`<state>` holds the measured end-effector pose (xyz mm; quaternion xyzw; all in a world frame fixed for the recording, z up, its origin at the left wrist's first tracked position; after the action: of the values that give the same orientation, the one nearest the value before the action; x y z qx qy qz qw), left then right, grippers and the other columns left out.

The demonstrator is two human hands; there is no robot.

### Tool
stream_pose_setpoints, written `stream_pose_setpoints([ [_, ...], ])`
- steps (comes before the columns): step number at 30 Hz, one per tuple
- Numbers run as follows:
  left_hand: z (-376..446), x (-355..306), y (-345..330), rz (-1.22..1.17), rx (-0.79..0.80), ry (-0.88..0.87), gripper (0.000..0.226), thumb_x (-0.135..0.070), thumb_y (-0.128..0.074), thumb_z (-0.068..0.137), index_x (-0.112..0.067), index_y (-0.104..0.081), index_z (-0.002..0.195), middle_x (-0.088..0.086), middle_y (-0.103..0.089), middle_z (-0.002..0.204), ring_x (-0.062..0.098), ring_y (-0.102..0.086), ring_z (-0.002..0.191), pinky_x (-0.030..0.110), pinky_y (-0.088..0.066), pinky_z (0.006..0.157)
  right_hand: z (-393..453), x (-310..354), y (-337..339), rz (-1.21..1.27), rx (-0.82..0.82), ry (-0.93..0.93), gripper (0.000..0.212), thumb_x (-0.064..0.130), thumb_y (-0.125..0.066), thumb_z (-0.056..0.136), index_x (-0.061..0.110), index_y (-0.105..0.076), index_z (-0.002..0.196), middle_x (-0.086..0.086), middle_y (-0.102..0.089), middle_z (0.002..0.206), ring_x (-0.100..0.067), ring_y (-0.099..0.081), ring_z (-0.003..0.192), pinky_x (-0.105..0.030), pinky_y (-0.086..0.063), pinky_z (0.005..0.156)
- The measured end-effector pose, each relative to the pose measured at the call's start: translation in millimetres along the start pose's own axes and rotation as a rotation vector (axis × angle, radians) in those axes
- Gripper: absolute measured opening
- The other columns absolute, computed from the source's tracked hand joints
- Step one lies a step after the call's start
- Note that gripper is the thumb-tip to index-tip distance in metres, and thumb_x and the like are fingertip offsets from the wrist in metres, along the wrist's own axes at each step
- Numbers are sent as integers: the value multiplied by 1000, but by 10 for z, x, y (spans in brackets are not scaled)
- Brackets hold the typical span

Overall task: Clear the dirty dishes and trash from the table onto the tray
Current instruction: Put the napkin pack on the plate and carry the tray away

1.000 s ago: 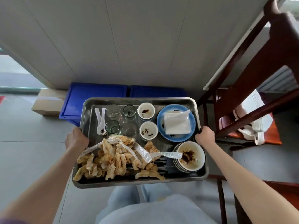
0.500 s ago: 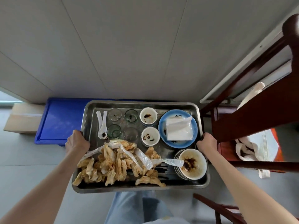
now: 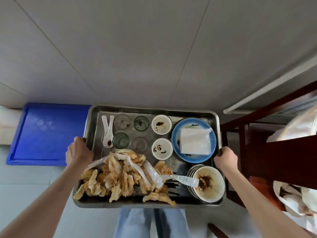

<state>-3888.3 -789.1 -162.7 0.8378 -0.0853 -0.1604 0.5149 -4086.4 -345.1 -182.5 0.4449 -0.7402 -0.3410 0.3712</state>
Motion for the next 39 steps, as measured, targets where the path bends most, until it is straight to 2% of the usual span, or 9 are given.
stream_pose_setpoints([
  [5,252,73,-609,12,-23,9,23,-1,-56,86,-2,-50,108,14,-46,78,32,-44,71,42,-35,58,500,-97,-469,3,0,24,22,1,-57,80,0,-55,102,-20,-62,94,-35,-56,87,-32,-40,68],
  [8,389,153,-967,42,9,26,26,2,-55,84,-3,-51,109,14,-47,79,33,-45,73,42,-38,59,721,-209,-767,-21,21,29,24,1,-58,80,-1,-56,104,-21,-63,95,-39,-58,94,-36,-44,72],
  [11,549,192,-1303,42,37,24,30,4,-54,83,-4,-51,111,14,-50,81,34,-48,74,44,-44,61,916,-334,-1062,-42,43,27,19,0,-57,79,0,-55,99,-20,-62,91,-40,-58,92,-34,-43,70],
  [14,716,200,-1595,36,45,12,31,3,-54,83,-4,-52,113,14,-51,81,33,-48,71,41,-41,57,1099,-415,-1337,-53,45,17,16,1,-57,80,1,-55,96,-19,-62,89,-39,-58,90,-33,-41,68],
  [18,910,146,-1809,47,49,-7,33,2,-57,83,-2,-52,116,14,-51,82,32,-45,71,40,-35,57,1309,-434,-1555,-78,51,10,12,3,-56,81,4,-54,93,-16,-61,88,-34,-56,82,-31,-39,64],
  [21,1058,71,-1935,51,58,-10,37,3,-58,82,-2,-53,118,15,-50,82,29,-42,69,37,-31,54,1479,-389,-1694,-103,56,19,15,4,-57,82,3,-56,96,-14,-60,87,-37,-59,89,-31,-40,66],
  [29,1357,-85,-2181,40,61,-17,41,5,-54,82,-2,-51,122,27,-59,100,34,-43,75,41,-37,61,1726,-352,-1951,-81,73,7,13,3,-56,80,4,-60,92,-8,-57,79,-36,-60,90,-31,-41,69],
  [34,1483,-145,-2298,63,67,-22,41,5,-57,80,-3,-55,120,20,-52,82,35,-44,71,40,-36,58,1820,-380,-2081,-79,89,-37,19,5,-57,82,3,-59,100,-17,-63,97,-37,-59,97,-34,-44,76],
  [39,1571,-213,-2394,50,84,-41,42,8,-56,80,-2,-53,121,19,-52,85,33,-44,70,40,-36,55,1896,-401,-2134,-49,90,-65,21,4,-56,81,6,-58,102,-16,-63,98,-35,-59,98,-30,-40,72],
])
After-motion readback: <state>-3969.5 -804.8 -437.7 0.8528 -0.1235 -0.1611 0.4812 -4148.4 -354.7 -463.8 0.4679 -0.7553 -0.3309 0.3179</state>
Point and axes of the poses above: each hand's wrist, its own z-axis towards the middle knuckle, its own y-axis out of the back of the hand, x = y × z, the point moved 4 cm from there along z, towards the middle knuckle
